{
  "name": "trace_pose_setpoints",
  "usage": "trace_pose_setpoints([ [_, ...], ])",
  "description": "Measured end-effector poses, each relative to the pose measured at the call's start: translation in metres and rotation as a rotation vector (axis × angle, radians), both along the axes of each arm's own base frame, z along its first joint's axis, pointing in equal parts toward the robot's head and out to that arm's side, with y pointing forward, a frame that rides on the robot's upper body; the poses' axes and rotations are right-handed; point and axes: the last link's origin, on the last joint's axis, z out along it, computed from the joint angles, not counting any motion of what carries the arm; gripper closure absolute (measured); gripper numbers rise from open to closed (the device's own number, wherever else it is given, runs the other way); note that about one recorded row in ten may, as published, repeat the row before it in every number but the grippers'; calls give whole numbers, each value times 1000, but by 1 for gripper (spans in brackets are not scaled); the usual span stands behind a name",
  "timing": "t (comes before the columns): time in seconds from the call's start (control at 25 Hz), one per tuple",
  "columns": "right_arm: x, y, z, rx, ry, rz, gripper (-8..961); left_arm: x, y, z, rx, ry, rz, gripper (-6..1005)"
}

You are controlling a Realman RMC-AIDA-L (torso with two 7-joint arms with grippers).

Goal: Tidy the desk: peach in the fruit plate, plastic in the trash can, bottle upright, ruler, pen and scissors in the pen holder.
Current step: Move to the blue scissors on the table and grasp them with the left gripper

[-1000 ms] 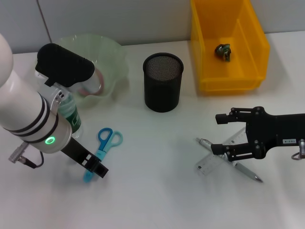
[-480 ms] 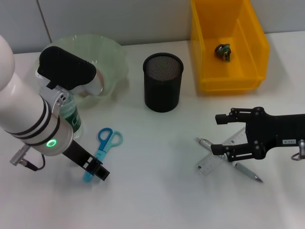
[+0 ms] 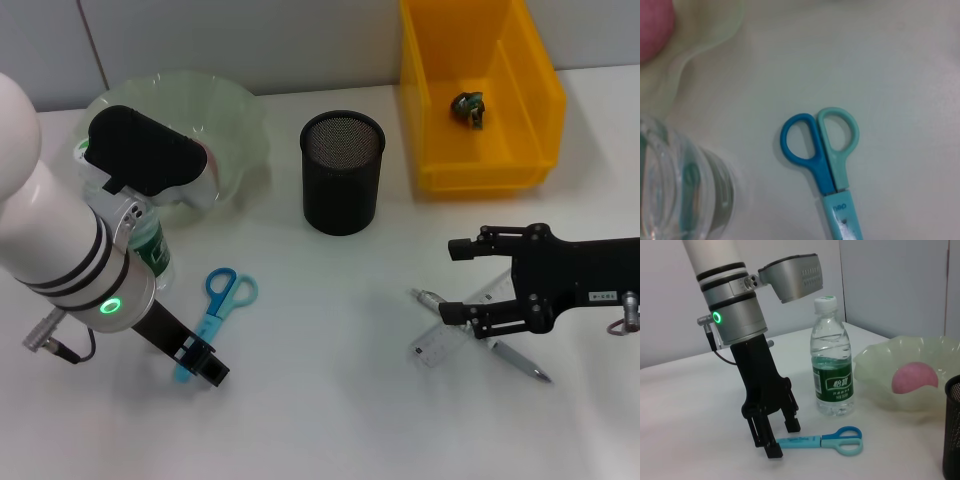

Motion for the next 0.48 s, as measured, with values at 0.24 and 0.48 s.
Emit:
trace_pose_setpoints([
  [0.24, -1, 0, -1, -1, 0, 2, 126, 0, 0, -1, -4, 3, -5, 272],
  [0.48, -3, 2, -1, -1, 1, 9, 126, 0, 0, -2, -8, 7, -4, 276],
])
